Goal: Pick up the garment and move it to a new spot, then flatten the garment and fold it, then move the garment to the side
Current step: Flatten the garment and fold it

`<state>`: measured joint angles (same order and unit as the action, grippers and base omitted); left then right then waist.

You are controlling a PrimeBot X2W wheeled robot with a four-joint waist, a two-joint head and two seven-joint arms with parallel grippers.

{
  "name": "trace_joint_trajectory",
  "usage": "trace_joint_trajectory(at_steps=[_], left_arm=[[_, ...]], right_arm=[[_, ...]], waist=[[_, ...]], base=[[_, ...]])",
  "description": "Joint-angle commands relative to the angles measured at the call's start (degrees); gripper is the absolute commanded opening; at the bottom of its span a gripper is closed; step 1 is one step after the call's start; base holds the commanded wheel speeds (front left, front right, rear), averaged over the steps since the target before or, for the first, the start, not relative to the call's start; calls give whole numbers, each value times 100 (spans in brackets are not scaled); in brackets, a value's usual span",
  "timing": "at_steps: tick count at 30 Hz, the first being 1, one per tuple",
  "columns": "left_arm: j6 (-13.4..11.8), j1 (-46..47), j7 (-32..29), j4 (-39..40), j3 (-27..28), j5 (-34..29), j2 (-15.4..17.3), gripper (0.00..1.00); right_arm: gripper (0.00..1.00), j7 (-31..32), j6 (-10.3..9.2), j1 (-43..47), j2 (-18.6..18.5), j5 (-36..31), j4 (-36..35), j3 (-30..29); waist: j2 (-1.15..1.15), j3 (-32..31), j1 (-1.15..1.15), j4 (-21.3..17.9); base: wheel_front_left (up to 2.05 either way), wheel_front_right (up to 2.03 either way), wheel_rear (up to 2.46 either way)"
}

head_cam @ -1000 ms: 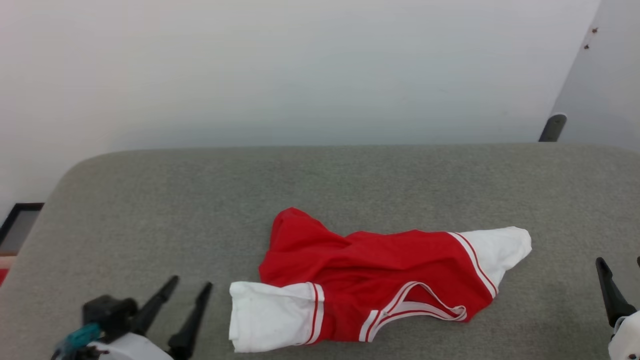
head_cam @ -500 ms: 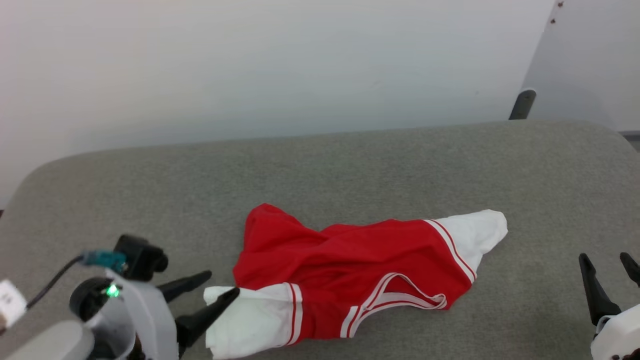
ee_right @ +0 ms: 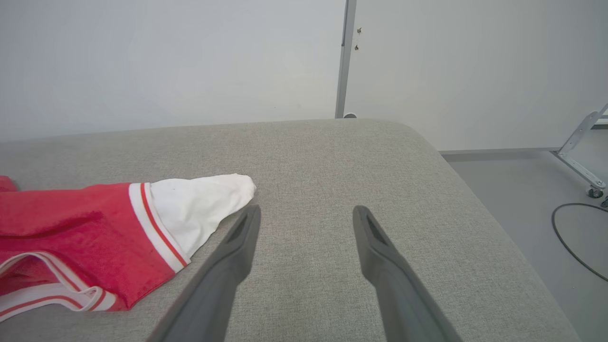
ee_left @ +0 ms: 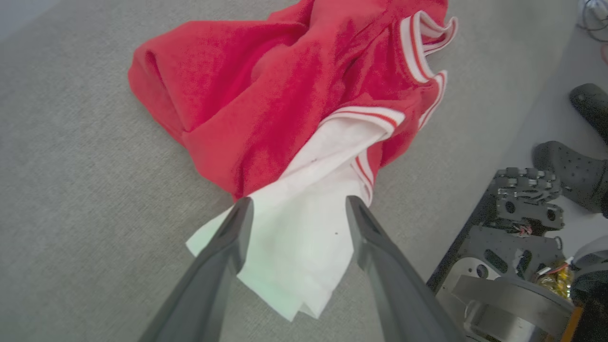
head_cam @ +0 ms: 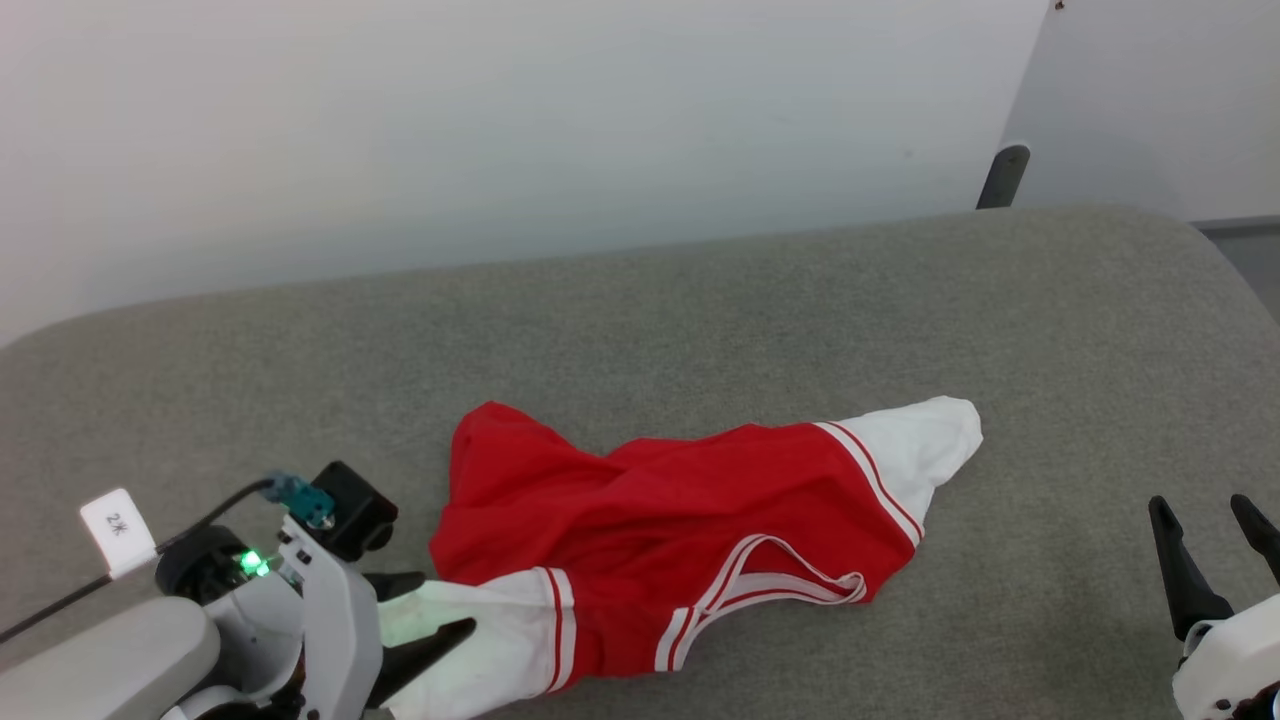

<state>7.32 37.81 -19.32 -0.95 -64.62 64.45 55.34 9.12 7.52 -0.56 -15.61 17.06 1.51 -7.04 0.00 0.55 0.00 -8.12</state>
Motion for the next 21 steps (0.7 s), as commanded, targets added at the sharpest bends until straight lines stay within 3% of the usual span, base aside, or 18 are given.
trace_joint_trajectory(at_steps=[1, 6, 13, 15, 17, 18, 21], left_arm=[[19, 82, 27, -36, -59, -20, 24, 100], [19, 585, 322, -330, -676, -251, -4, 100], [18, 776, 347, -551, -875, -276, -55, 100], [18, 705, 232, -566, -881, -287, -51, 75], [18, 631, 114, -532, -883, -223, -79, 21], [18, 632, 50, -546, -881, -200, -71, 0], [19, 638, -57, -455, -880, -157, -48, 0]], right_arm=[[100, 5, -6, -41, 16, 29, -14, 9], [100, 8, -6, -97, 19, 51, -41, 22], [100, -37, -6, -163, 54, 58, -19, 69], [100, -46, -6, -202, 62, 52, -10, 75], [100, -40, -6, -229, 57, 47, 2, 86], [100, -40, -6, -245, 55, 43, 8, 84], [100, -47, -6, -252, 56, 45, 18, 78]], waist=[[0, 38, 0, -30], [0, 159, 0, -85], [0, 329, 0, -129], [0, 363, 0, -128], [0, 389, 0, -122], [0, 400, 0, -116], [0, 418, 0, -92]], base=[[0, 0, 0], [0, 0, 0], [0, 0, 0], [0, 0, 0], [0, 0, 0], [0, 0, 0], [0, 0, 0]])
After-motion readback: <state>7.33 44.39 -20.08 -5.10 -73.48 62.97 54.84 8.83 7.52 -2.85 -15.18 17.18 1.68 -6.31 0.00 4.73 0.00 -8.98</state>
